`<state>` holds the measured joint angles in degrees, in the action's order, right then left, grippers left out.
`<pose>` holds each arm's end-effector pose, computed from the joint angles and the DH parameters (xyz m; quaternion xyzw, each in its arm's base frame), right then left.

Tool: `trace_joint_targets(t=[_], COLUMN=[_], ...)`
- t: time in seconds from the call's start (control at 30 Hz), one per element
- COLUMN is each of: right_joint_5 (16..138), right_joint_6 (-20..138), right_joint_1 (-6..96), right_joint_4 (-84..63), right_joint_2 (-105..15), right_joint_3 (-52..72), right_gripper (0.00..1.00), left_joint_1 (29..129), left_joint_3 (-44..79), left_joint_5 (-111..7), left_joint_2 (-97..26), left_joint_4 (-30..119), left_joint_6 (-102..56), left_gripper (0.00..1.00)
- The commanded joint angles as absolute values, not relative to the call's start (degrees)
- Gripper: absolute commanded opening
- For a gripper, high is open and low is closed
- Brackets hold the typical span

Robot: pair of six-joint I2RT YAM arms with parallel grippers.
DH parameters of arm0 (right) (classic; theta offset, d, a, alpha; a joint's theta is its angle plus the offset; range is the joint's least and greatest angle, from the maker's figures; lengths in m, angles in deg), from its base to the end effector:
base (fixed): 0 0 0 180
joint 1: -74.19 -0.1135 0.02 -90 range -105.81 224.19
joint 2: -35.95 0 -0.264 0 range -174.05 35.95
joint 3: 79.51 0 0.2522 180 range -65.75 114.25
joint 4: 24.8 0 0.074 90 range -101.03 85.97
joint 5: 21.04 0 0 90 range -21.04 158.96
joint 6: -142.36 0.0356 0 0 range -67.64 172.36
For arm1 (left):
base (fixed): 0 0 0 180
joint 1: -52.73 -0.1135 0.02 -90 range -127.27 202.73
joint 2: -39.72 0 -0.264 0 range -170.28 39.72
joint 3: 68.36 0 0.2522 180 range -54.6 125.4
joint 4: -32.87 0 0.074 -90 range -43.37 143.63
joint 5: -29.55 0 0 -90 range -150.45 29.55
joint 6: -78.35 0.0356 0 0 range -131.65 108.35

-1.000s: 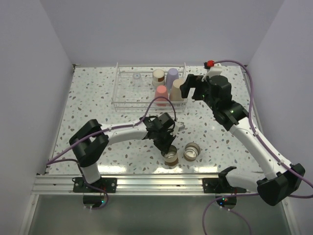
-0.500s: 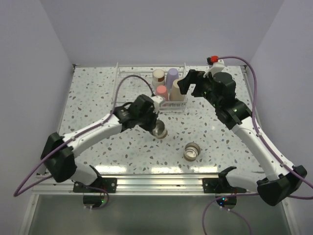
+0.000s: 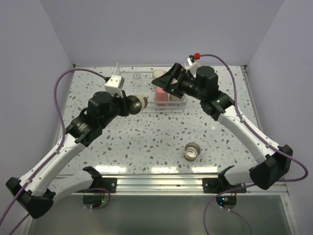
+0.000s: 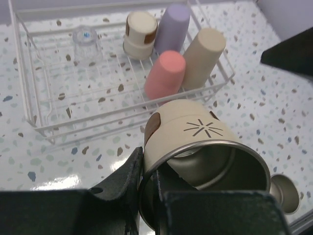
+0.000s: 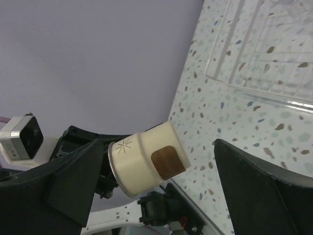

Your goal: Load the cups into the dish rack

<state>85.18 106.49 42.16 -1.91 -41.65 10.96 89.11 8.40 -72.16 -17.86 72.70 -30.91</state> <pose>0.2624 0.1759 0.4087 0.0564 0.7618 0.5135 0.3909 0.1802 -0.1238 0.3808 0.0644 0.8176 -0.1899 0.5397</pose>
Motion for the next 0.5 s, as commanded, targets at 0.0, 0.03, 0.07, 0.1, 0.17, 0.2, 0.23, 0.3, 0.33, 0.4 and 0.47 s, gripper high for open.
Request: trace_joint_targets(t=[0.0,0.03,0.07,0.1,0.17,0.2,0.23,0.3,0.33,0.4,0.47], right_joint_5=[89.26,89.69,90.65,91.36,92.50,93.82,94.61,98.03,99.00,100.68,101.74], right_joint_6=[115.72,119.04,120.64,121.96,124.34,124.78,125.48,125.66,126.62,128.99,133.30], right_joint_1=[40.71,40.62,40.36,40.35,40.09,40.00,40.09,40.09,40.09,40.09,40.18], right_joint_4=[-10.31,-12.68,-16.18,-17.87,-20.69,-20.88,-20.88,-20.53,-20.61,-24.62,-30.16], right_joint_2=[-41.21,-41.65,-42.78,-43.75,-45.42,-47.61,-48.67,-51.65,-52.46,-53.60,-54.92], right_joint_3=[13.62,12.40,12.13,12.04,13.17,13.96,15.88,17.56,18.44,17.75,16.08], right_gripper=[0.98,0.98,0.98,0.98,0.98,0.98,0.98,0.98,0.98,0.98,0.98], left_joint_1=[88.76,88.76,88.76,88.76,88.85,88.77,88.76,88.76,88.76,88.76,88.76], left_joint_3=[4.66,3.68,2.80,1.58,1.39,1.91,2.09,1.31,0.69,-0.28,0.16], left_joint_5=[-75.74,-76.35,-77.14,-77.50,-79.33,-79.87,-80.31,-80.40,-80.23,-80.23,-80.49], left_joint_2=[-10.31,-9.07,-8.01,-6.87,-6.77,-7.47,-7.73,-8.35,-8.53,-9.57,-10.72], left_joint_4=[61.15,57.22,55.26,53.59,51.21,50.94,50.50,48.49,44.65,41.81,40.22], left_joint_6=[-34.93,-35.11,-34.94,-34.59,-34.23,-34.41,-34.93,-35.64,-36.42,-37.39,-38.54], left_gripper=[0.00,0.00,0.00,0.00,0.00,0.00,0.00,0.00,0.00,0.00,0.00])
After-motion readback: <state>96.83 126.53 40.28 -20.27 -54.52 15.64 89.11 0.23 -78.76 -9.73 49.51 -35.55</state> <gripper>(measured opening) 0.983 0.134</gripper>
